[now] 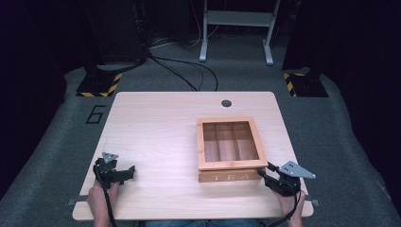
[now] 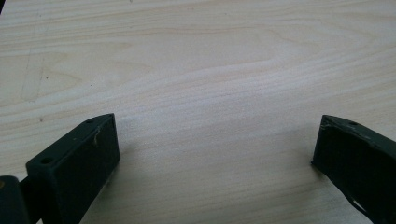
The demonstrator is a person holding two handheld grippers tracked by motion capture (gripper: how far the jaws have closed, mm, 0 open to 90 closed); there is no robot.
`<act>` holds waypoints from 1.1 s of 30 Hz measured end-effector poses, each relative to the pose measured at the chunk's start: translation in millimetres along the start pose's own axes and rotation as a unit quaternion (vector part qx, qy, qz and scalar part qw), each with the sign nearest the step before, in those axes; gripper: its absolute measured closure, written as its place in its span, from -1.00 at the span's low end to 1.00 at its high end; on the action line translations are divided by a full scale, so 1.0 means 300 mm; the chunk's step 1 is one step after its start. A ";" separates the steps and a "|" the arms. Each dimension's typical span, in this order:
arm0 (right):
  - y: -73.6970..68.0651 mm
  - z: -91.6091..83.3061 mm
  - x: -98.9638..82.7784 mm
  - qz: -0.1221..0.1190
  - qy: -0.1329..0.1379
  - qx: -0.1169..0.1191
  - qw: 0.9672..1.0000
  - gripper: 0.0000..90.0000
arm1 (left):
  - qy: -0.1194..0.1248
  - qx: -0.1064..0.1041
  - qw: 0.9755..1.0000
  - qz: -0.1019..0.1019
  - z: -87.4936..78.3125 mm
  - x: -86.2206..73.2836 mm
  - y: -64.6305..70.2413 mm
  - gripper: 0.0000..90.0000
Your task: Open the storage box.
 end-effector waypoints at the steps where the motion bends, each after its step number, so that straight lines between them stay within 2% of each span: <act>1: -0.002 0.001 0.001 0.001 0.000 0.001 1.000 0.26 | 0.000 0.000 1.000 0.000 0.000 0.000 0.000 -0.99; 11: 0.005 -0.001 0.021 -0.013 0.020 -0.011 1.000 0.26 | 0.000 0.000 1.000 0.000 0.000 0.000 0.000 -0.99; 18: 0.010 0.008 0.039 -0.012 0.034 -0.014 0.999 0.26 | 0.000 0.000 1.000 0.000 0.000 0.000 0.000 -0.99; 28: 0.027 0.034 0.074 -0.019 0.043 -0.016 0.999 0.26 | 0.000 0.000 1.000 0.000 0.000 0.000 0.000 -0.99; 29: 0.028 0.037 0.079 -0.011 0.044 -0.019 0.999 0.26 | 0.000 0.000 1.000 0.000 0.000 0.000 0.000 -0.99; 32: 0.037 0.038 0.090 -0.014 0.048 -0.021 0.999 0.26 | 0.000 0.000 1.000 0.000 0.000 0.000 0.000 -0.99; 33: 0.037 0.040 0.095 -0.007 0.050 -0.021 0.998 0.26 | 0.000 0.000 1.000 0.000 0.000 0.000 0.000 -0.99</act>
Point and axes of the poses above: each handheld gripper's, and its own axes: z roughly forward along the jaws, x roughly out of its top, y roughly to its right, the point moved 7 cm from there along z, roughly forward along the jaws, and after that the axes turned 3 degrees about -y, right-handed, at the moved point
